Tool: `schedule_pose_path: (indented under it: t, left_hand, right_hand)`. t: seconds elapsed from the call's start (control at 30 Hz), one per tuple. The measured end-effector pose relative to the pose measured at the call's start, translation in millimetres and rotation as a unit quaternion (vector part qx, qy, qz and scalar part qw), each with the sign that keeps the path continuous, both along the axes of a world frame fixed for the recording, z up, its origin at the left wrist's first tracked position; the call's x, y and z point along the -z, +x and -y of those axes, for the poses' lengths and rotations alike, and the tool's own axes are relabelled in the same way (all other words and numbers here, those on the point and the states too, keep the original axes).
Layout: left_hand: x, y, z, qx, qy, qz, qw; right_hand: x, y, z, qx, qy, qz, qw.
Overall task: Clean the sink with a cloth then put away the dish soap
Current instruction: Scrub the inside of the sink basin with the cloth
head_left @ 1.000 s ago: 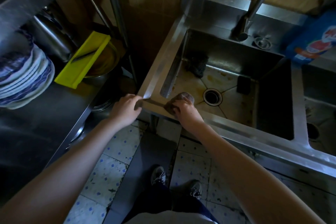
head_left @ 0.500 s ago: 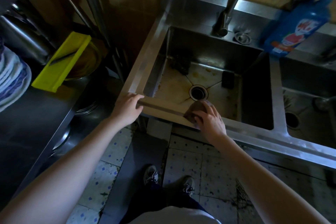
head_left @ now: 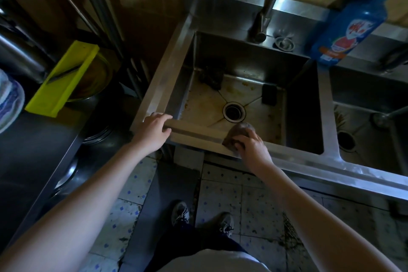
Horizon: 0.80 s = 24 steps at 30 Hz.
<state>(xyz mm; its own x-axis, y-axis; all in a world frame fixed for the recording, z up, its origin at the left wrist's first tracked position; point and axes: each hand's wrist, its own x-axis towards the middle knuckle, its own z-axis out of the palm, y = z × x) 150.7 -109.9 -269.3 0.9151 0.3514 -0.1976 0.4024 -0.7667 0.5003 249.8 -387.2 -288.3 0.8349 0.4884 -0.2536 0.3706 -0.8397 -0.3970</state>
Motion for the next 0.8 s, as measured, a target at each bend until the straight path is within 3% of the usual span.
schedule_pose_path:
  t: [0.23,0.8]
  left_hand:
    - [-2,0,-15,0.001,0.008,0.001,1.0]
    - [3,-31,-80,-0.056,0.041,-0.033,0.997]
  right_hand:
    - [7,-10,-61,-0.052,0.042,-0.018,0.998]
    - [5,-23,-163,-0.144,0.033,-0.048,0.988]
